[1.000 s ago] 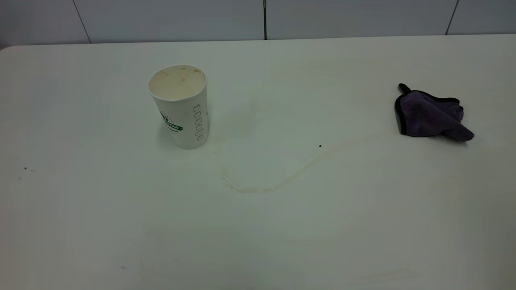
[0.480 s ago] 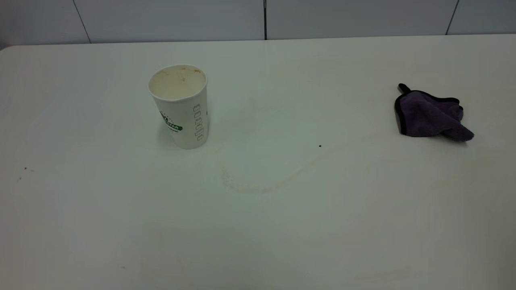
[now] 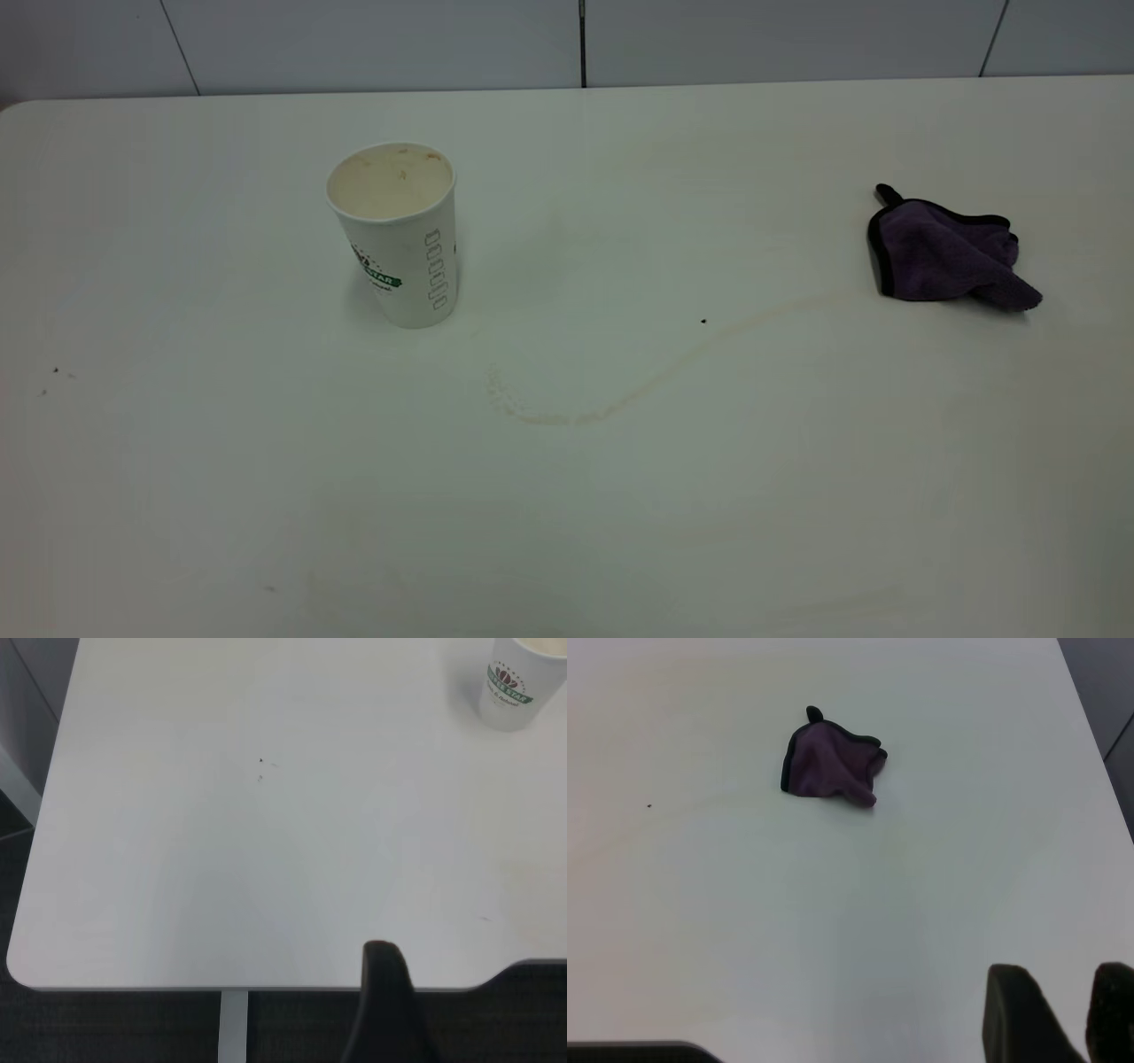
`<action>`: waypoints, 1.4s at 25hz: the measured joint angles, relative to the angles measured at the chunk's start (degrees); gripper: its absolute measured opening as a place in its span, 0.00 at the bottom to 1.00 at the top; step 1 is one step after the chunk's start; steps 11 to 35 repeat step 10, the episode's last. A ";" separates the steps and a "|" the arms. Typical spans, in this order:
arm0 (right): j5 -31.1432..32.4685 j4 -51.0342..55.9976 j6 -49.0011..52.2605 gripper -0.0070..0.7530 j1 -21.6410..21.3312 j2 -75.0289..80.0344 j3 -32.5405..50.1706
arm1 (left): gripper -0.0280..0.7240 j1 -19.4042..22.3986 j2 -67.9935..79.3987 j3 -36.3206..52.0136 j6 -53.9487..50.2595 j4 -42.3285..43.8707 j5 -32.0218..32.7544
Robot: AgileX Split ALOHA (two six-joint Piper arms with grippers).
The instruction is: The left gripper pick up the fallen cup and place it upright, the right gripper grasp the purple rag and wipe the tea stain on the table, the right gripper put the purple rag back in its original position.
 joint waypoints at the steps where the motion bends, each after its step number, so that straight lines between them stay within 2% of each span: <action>1: 0.00 0.00 0.00 0.31 0.00 0.00 0.00 | 0.76 0.00 0.00 0.00 0.00 0.00 0.00; 35: 0.04 0.00 0.00 0.32 0.00 0.00 0.00 | 0.76 0.00 0.00 0.00 0.00 0.00 0.00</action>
